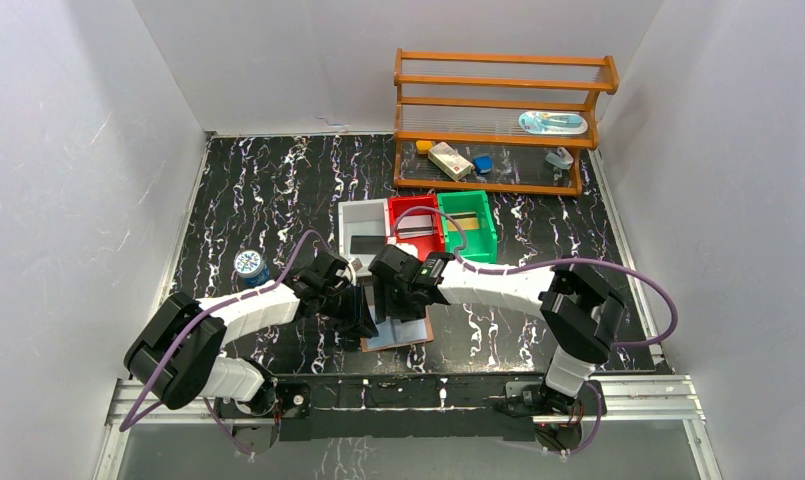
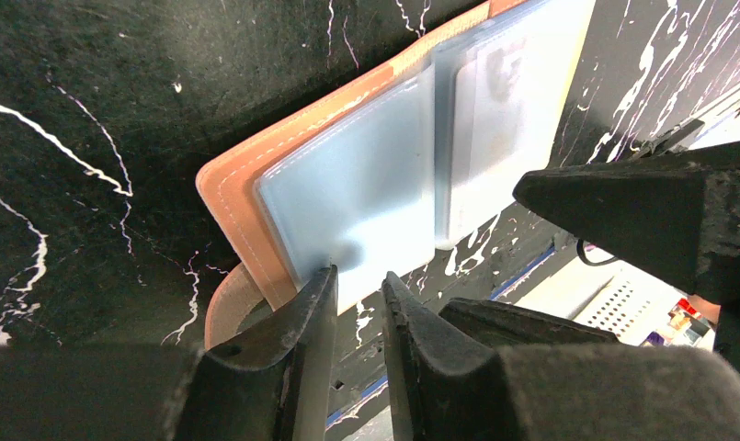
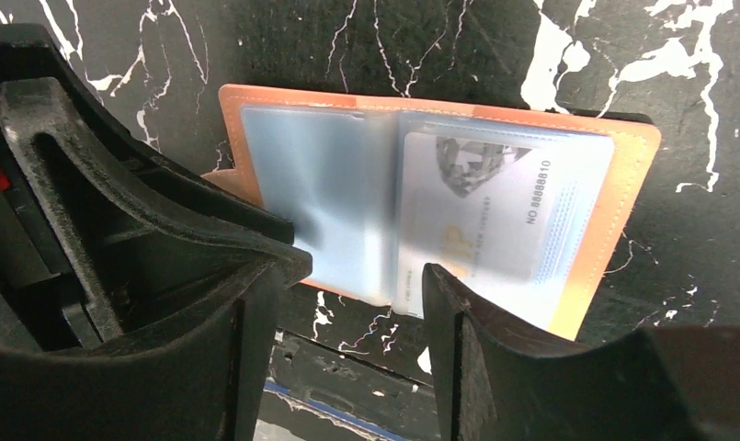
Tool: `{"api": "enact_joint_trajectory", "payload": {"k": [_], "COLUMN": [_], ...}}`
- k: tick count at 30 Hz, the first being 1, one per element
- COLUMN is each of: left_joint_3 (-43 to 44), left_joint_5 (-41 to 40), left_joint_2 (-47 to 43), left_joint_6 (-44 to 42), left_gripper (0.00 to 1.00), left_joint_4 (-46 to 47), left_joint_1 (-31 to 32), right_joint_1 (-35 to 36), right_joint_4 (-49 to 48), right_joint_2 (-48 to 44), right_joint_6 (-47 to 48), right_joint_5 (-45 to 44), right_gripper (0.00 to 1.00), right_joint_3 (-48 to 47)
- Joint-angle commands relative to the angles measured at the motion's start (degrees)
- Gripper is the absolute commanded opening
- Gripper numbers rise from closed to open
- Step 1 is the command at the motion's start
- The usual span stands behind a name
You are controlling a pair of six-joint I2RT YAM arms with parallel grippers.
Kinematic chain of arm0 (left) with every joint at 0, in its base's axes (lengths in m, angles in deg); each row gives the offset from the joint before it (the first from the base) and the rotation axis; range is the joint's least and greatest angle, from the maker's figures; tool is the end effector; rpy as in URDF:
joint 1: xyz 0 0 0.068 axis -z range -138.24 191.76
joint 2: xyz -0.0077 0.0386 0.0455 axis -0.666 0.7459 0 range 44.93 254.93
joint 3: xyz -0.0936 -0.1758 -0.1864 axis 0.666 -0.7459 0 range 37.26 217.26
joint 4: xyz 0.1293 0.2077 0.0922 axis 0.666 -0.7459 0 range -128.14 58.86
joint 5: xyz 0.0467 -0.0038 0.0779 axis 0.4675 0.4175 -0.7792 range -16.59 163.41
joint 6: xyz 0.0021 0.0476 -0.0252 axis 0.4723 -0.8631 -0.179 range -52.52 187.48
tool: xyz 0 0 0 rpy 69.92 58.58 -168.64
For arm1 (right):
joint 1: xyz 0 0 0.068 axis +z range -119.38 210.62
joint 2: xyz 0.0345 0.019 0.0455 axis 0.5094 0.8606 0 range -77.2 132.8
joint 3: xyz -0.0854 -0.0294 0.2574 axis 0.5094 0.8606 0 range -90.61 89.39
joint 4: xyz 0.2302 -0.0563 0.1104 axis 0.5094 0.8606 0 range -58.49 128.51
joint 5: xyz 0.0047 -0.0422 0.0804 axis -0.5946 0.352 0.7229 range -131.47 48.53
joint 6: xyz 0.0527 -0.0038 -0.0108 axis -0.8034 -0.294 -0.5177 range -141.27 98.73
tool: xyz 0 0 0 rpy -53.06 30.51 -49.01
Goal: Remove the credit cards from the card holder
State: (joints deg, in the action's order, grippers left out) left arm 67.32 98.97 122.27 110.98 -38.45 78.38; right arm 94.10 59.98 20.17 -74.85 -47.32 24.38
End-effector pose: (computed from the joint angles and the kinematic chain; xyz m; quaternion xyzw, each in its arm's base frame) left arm 0.1786 -0.1518 0.1453 0.0114 0.9314 -0.3522 0.0913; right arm 0.1579 0.3082 0.1993 -0.0706 0.9640 0.1888 0.1734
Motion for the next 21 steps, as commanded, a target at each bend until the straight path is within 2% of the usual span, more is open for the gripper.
{"api": "enact_joint_trajectory", "payload": {"k": [1,6,21], "left_joint_3": [0.2,0.2,0.3], "left_joint_5": [-1.0,-1.0,-1.0], "left_joint_2": [0.4,0.3,0.7], "left_joint_6": [-0.7,-0.8,-0.9], "left_gripper": [0.24,0.24,0.24], "left_joint_4": [-2.0,-2.0,-2.0], "left_joint_1": [0.3,0.2,0.2], "right_joint_1": [0.1,-0.3,-0.3], "right_joint_4": [1.7,8.1,6.7], "right_joint_2": [-2.3,-1.3,4.4], "right_joint_6": [-1.2,-1.5,-1.0], "right_joint_5": [-4.1,-9.4,-6.4], "right_gripper": [0.67,0.72,0.74], "right_joint_3": [0.0,-1.5,-0.2]}}
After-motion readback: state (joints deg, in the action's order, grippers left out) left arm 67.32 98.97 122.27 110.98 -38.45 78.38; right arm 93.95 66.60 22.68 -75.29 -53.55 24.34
